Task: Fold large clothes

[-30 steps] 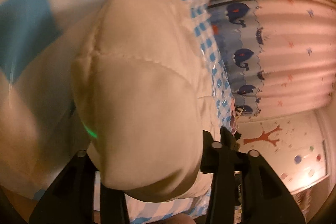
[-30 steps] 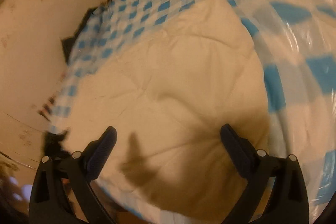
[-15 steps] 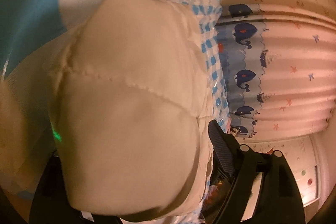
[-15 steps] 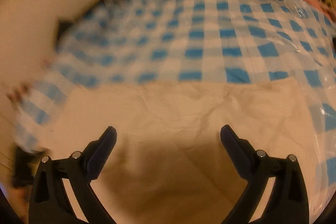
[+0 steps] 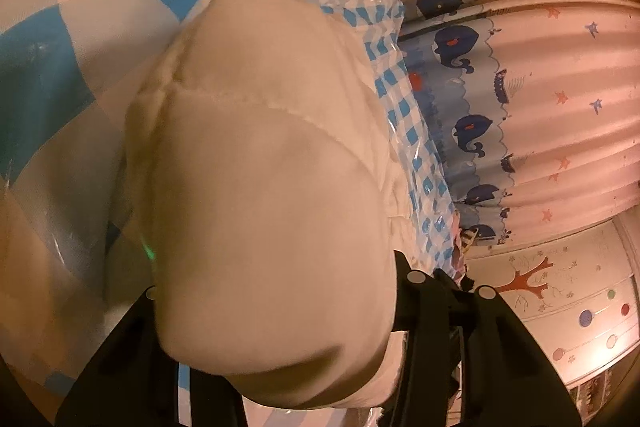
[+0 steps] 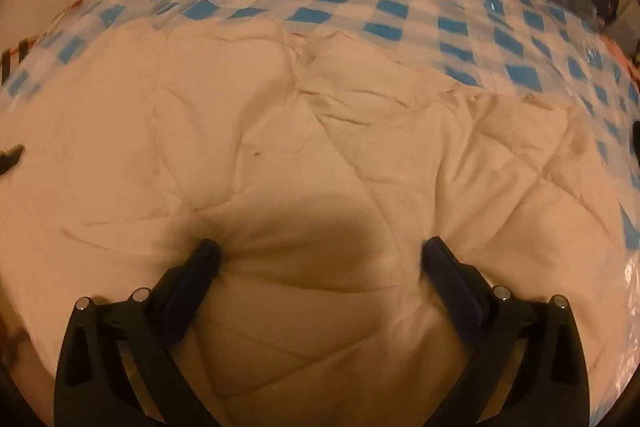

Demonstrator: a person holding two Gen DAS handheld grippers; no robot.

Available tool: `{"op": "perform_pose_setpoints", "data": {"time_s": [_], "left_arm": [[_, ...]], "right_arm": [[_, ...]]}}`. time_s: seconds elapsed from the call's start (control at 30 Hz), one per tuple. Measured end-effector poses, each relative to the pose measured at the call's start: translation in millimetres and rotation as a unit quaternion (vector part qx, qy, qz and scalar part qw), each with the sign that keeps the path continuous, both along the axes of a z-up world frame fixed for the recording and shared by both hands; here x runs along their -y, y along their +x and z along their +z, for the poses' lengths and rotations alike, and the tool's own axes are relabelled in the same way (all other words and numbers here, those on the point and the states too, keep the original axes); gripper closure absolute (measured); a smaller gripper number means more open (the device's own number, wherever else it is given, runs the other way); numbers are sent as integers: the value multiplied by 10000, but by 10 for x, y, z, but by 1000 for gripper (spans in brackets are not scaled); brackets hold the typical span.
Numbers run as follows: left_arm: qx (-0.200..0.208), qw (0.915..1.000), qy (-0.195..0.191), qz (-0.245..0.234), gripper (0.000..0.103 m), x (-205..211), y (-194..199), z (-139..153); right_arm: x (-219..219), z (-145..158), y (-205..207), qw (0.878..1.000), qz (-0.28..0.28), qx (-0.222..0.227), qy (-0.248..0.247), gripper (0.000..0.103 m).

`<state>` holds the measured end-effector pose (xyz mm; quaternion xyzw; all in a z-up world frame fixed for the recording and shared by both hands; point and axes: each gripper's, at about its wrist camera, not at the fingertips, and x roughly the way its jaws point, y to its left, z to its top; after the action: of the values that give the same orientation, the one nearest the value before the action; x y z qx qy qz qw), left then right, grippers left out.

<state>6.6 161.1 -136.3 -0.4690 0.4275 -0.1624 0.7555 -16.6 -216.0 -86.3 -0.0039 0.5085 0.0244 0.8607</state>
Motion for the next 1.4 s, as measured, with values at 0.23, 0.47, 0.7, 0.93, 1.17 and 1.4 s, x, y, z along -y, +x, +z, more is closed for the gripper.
{"op": "perform_pose_setpoints", "data": {"time_s": [0.23, 0.47, 0.7, 0.93, 1.17, 1.4], "left_arm": [[100, 9998, 190, -11, 64, 16, -33, 67], [379, 9981, 475, -130, 64, 103, -27, 210], [537, 9961, 672, -186, 64, 114, -79, 294], [690, 9911, 1123, -188, 64, 339, -159, 612], [922, 9837, 1511, -321, 64, 636, -258, 913], [1480, 9631, 2158, -630, 64, 1088, -481, 1295]], "right_arm": [[-199, 600, 254, 9968, -29, 798, -51, 6], [-119, -76, 929, 9989, -168, -336, -281, 6], [-134, 426, 7, 9985, 286, 459, -59, 6], [-209, 172, -113, 9990, 395, 163, -135, 6], [-317, 69, -472, 9977, 572, 323, -159, 5], [-222, 124, -526, 9972, 668, 321, 61, 6]]}}
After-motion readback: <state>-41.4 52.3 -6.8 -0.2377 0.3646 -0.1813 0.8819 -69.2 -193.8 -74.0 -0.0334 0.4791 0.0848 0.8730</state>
